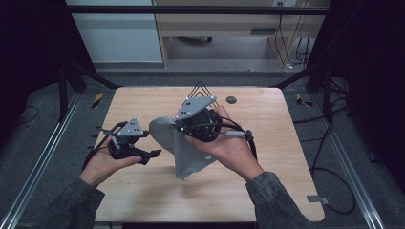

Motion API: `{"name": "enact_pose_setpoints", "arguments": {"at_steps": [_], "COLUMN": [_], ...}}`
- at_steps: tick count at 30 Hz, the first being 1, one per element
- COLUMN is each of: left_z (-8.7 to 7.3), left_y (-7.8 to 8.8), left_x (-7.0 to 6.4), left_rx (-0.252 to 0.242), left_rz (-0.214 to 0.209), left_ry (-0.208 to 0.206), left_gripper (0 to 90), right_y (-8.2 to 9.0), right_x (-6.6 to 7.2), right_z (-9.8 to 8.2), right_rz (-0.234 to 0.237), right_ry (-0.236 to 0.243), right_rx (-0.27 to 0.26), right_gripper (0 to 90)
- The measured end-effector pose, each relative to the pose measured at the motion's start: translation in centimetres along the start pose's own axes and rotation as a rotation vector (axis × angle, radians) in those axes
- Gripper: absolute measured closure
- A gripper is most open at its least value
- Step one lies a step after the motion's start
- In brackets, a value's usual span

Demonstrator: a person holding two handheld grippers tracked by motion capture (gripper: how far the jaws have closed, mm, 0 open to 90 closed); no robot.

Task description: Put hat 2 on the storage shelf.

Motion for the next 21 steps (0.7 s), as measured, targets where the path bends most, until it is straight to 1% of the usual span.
{"name": "enact_pose_setpoints", "arguments": {"at_steps": [2,4,5,7,8,9,10,13,14,15,17,19,20,21], "left_z": [-0.1,-0.1,-0.2,-0.1,-0.1,-0.1,0.0,0.0,0.0,0.1,0.2,0.6,0.8,1.1], "left_y": [-0.1,-0.3,-0.3,-0.6,-0.8,-0.9,-1.2,-1.8,-1.9,-2.1,-2.2,-2.2,-2.1,-1.9], "left_x": [0.1,0.2,0.3,0.4,0.4,0.4,0.4,0.3,0.2,0.1,-0.3,-0.5,-0.5,-0.5], "left_rx": [0.002,-0.004,-0.004,-0.008,-0.013,-0.014,-0.017,-0.018,-0.018,-0.02,-0.019,-0.021,-0.019,-0.016], "left_rz": [0.002,0.002,0.004,-0.001,-0.006,-0.006,-0.006,-0.012,-0.027,-0.037,-0.061,-0.073,-0.076,-0.065], "left_ry": [0.001,0.01,0.007,0.014,0.022,0.017,0.018,0.017,0.016,0.015,0.01,0.007,0.008,0.008], "left_gripper": [20.8,24.0,25.2,26.9,29.4,36.7,36.7,52.4,64.2,64.2,74.0,81.7,85.0,86.2], "right_y": [0.0,-0.1,-0.1,-0.1,-0.1,-0.2,-0.2,-0.2,-0.1,-0.1,0.1,0.3,0.4,0.6], "right_x": [0.0,0.2,0.3,0.3,0.4,0.4,0.4,0.3,0.0,0.0,-0.4,-0.8,-1.1,-1.3], "right_z": [0.1,0.2,0.2,0.2,0.2,0.1,0.1,-0.4,-0.9,-0.9,-1.5,-2.2,-2.5,-2.8], "right_rz": [0.003,0.008,0.011,0.012,0.014,0.015,0.015,0.012,0.009,0.009,0.001,-0.009,-0.013,-0.016], "right_ry": [0.0,0.0,0.001,0.001,0.001,-0.003,-0.003,-0.016,-0.03,-0.03,-0.047,-0.066,-0.076,-0.086], "right_rx": [-0.004,-0.008,-0.008,-0.009,-0.01,-0.013,-0.013,-0.014,-0.015,-0.015,-0.019,-0.016,-0.017,-0.02], "right_gripper": [87.1,87.1,87.1,87.1,87.1,87.1,87.1,87.1,87.1,87.1,87.1,87.1,87.1,87.1]}}
Point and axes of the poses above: each handheld gripper's, and its own axes: y roughly backward along the jaws, z roughly out of its top, x roughly to its left, the point moved 6 cm from there along -y, roughly forward along the jaws, and after that the axes turned 14 degrees about z, right-handed, at the moved point
